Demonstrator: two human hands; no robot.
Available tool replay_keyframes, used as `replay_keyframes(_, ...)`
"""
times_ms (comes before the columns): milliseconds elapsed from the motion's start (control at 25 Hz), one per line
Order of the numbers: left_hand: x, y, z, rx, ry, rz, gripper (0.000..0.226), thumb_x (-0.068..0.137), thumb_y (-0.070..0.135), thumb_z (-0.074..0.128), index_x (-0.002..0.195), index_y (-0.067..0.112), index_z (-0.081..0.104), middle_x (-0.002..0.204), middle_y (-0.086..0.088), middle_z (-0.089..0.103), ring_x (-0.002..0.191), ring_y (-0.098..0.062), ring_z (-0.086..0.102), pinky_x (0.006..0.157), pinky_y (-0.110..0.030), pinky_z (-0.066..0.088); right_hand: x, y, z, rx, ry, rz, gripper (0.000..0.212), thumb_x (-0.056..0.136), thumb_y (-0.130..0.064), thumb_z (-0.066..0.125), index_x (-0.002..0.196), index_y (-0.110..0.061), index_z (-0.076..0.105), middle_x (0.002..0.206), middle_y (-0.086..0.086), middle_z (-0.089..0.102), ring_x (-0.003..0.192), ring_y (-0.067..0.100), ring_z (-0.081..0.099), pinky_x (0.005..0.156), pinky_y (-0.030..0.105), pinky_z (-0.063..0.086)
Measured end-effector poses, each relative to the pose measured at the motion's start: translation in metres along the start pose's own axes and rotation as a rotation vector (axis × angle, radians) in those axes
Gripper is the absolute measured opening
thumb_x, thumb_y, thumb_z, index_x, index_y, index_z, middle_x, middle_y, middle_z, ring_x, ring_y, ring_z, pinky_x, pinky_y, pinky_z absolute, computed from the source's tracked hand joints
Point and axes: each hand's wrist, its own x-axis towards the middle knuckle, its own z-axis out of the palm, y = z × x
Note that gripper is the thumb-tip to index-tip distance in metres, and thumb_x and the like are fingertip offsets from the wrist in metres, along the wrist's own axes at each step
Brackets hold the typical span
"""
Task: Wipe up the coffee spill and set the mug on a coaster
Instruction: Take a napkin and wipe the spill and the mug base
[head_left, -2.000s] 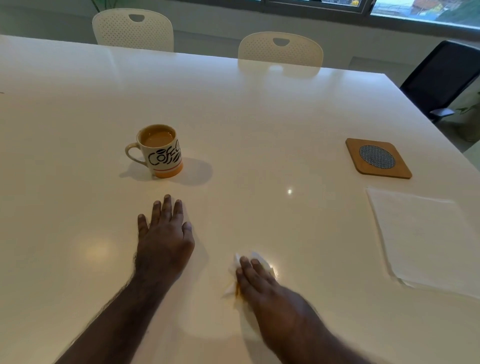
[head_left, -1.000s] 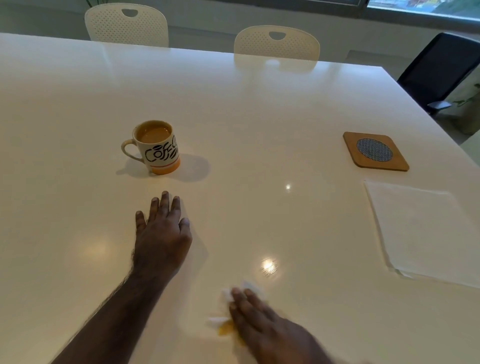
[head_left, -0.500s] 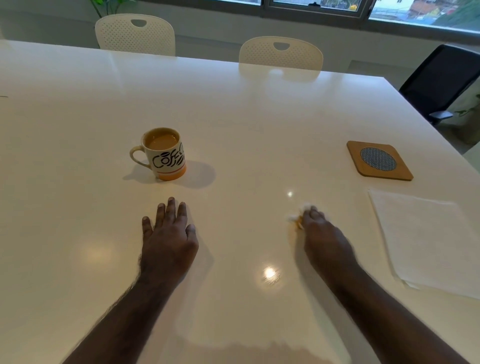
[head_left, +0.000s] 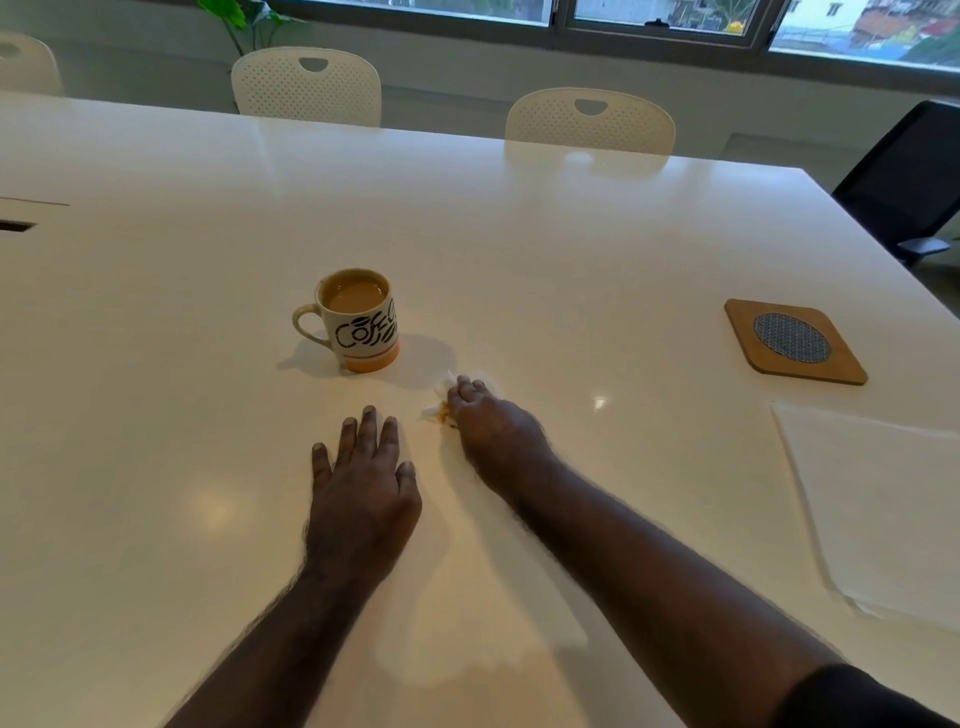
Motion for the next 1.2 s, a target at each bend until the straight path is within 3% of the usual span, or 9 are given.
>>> replay_keyframes(120,-0.001,0.001,0.0,-0.018,0.018,-0.003,0.068,0.089,0.042,0.017,0.154,0.022,0.011,0.164,0.0,-0.001,0.15,-0.016,-0.002,0.121,-0.045,-0.003,-0.007,0.034,-0.006,-0.063,0.07,0.042,0.05,0.099,-0.003,0.033,0.149,-0.005,0.027,0.156,0.01,0.028,0.142,0.018,0.029,0.107,0.031,0.035)
replay_keyframes(200,-0.001,0.001,0.002,-0.013,0.035,-0.009,0.068,0.089,0.041,0.018,0.154,0.023,0.012,0.164,0.001,0.0,0.151,-0.016,-0.001,0.121,-0.046,-0.003,-0.014,0.067,-0.012,-0.17,0.105,0.025,0.044,0.096,0.0,0.033,0.14,0.005,0.039,0.143,0.019,0.046,0.131,0.024,0.047,0.103,0.029,0.038)
replay_keyframes(280,-0.001,0.001,0.003,-0.014,0.048,-0.018,0.067,0.089,0.041,0.02,0.154,0.023,0.014,0.164,0.001,0.001,0.151,-0.016,0.0,0.121,-0.046,-0.003,-0.024,0.097,-0.019,-0.231,0.129,0.152,0.031,0.084,0.005,0.044,0.108,0.016,0.062,0.1,0.028,0.067,0.091,0.032,0.069,0.076,0.032,0.054)
replay_keyframes(360,0.0,0.001,0.004,-0.014,0.056,-0.024,0.067,0.09,0.04,0.021,0.154,0.023,0.016,0.164,0.001,0.003,0.151,-0.016,0.001,0.121,-0.046,-0.003,-0.032,0.13,-0.023,-0.134,0.121,0.332,0.014,0.081,0.008,0.054,0.089,0.009,0.065,0.078,0.019,0.065,0.07,0.032,0.068,0.055,0.035,0.053)
replay_keyframes(440,0.0,0.001,0.005,-0.013,0.054,-0.027,0.067,0.089,0.04,0.021,0.154,0.024,0.015,0.164,0.002,0.002,0.151,-0.016,0.0,0.121,-0.045,-0.004,-0.039,0.152,-0.025,-0.083,0.035,0.443,0.018,0.093,-0.004,0.047,0.102,0.001,0.061,0.093,0.011,0.065,0.082,0.025,0.067,0.061,0.034,0.054)
replay_keyframes(560,0.0,0.002,0.004,-0.017,0.047,-0.03,0.068,0.088,0.04,0.02,0.154,0.023,0.015,0.164,0.002,0.002,0.151,-0.016,0.0,0.12,-0.045,-0.005,-0.047,0.163,-0.018,-0.082,0.089,0.491,0.028,0.096,-0.01,0.045,0.12,-0.002,0.058,0.114,0.012,0.065,0.094,0.019,0.068,0.072,0.03,0.057)
replay_keyframes(840,0.002,0.001,0.005,-0.001,0.021,-0.036,0.069,0.088,0.041,0.02,0.154,0.024,0.013,0.164,0.002,0.001,0.151,-0.015,-0.002,0.12,-0.045,-0.006,-0.064,0.131,-0.013,-0.002,0.088,0.367,0.034,0.097,-0.015,0.049,0.127,-0.001,0.054,0.123,0.012,0.062,0.103,0.015,0.065,0.081,0.024,0.056)
replay_keyframes(1040,0.003,0.003,-0.002,-0.1,0.01,-0.045,0.07,0.086,0.041,0.024,0.153,0.024,0.02,0.164,0.003,0.004,0.15,-0.014,0.001,0.12,-0.043,-0.005,-0.071,0.087,-0.012,0.087,0.118,0.236,0.043,0.098,-0.007,0.042,0.14,-0.008,0.045,0.146,0.008,0.046,0.131,0.014,0.046,0.103,0.026,0.043)
replay_keyframes(1200,0.017,-0.006,-0.027,-0.341,0.172,-0.069,0.072,0.081,0.037,0.036,0.149,0.015,0.034,0.16,-0.004,0.025,0.147,-0.019,0.021,0.119,-0.038,0.014,-0.065,0.065,-0.006,0.234,0.132,0.123,0.047,0.095,0.0,0.043,0.14,-0.013,0.046,0.149,0.002,0.041,0.137,0.01,0.037,0.108,0.018,0.022)
